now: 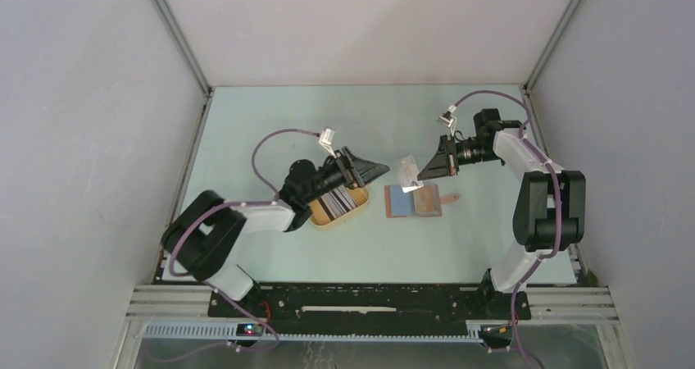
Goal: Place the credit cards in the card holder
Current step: Insert the credit card into the card holder.
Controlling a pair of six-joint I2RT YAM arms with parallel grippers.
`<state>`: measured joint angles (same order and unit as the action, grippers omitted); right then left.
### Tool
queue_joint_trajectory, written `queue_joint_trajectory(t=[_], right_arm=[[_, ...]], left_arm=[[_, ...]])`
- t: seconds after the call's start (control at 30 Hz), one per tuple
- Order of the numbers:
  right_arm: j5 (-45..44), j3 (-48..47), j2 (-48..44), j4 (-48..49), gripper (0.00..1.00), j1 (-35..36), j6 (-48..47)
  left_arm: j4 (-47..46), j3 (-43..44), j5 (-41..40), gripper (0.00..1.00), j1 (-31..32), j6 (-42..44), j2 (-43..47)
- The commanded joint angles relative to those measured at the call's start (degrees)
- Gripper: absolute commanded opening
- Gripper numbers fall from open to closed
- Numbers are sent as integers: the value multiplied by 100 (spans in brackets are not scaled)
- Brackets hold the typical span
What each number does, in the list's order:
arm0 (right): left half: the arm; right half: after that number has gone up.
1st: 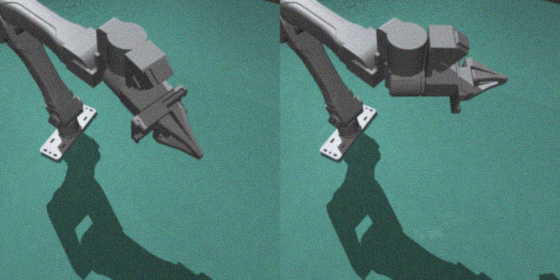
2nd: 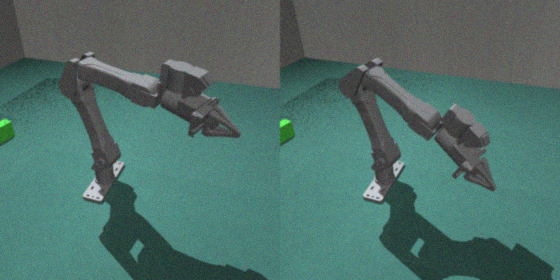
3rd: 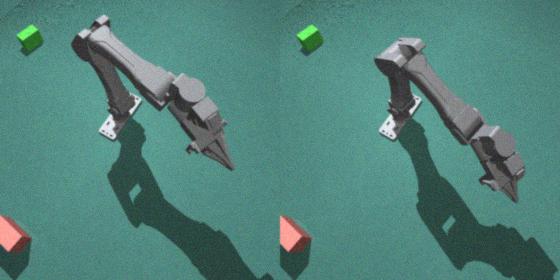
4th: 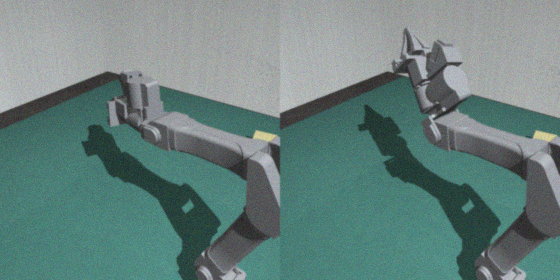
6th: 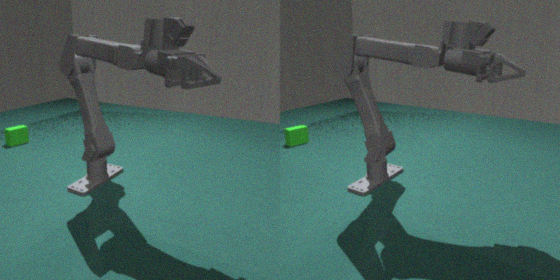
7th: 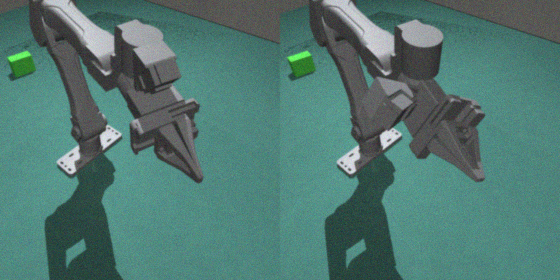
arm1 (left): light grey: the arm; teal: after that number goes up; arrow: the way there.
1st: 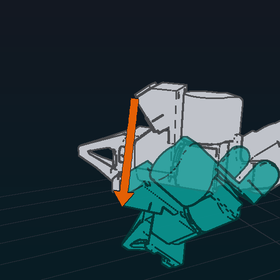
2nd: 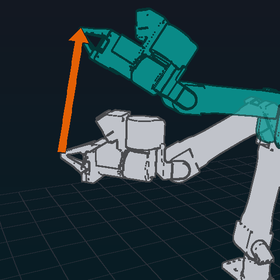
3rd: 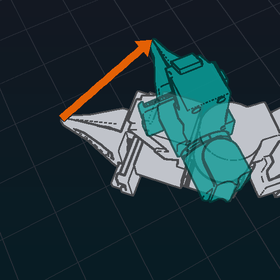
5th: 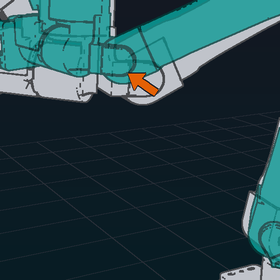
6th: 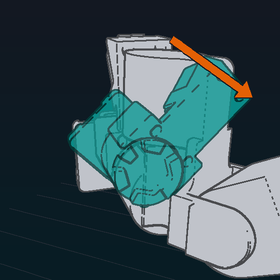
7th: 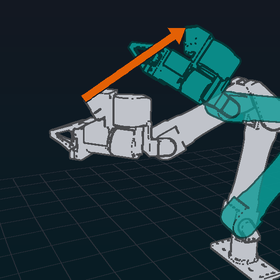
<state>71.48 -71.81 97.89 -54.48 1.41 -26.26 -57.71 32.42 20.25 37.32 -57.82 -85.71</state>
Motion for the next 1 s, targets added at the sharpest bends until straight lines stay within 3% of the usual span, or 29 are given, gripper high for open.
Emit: queue_joint_trajectory(t=[0.0, 0.2, 0.67, 0.8, 0.83, 0.87, 0.93, 0.97], right_arm=[[776, -30, 145, -91, 0, -97, -266], [1081, -85, 403, -193, 0, -98, -390], [805, -230, 609, -554, 0, 77, -714], [668, -226, 626, -641, 0, 125, -813], [619, -232, 619, -669, 0, 141, -846], [551, -230, 607, -672, 3, 140, -861], [280, -230, 551, -612, 33, 111, -770], [104, -231, 498, -582, 43, 71, -743]], left_arm=[[-1109, 653, 376, 81, 284, -302, -853], [-1188, 993, 357, 67, 478, -566, -1580], [-1279, 1001, 460, 32, 485, -798, -1836], [-1504, 967, 519, 2, 441, -924, -1966], [-1507, 961, 541, 0, 430, -926, -1982], [-1506, 947, 557, 0, 421, -897, -1996], [-1392, 907, 633, 0, 386, -772, -2026], [-1315, 871, 657, 0, 363, -728, -2053]])
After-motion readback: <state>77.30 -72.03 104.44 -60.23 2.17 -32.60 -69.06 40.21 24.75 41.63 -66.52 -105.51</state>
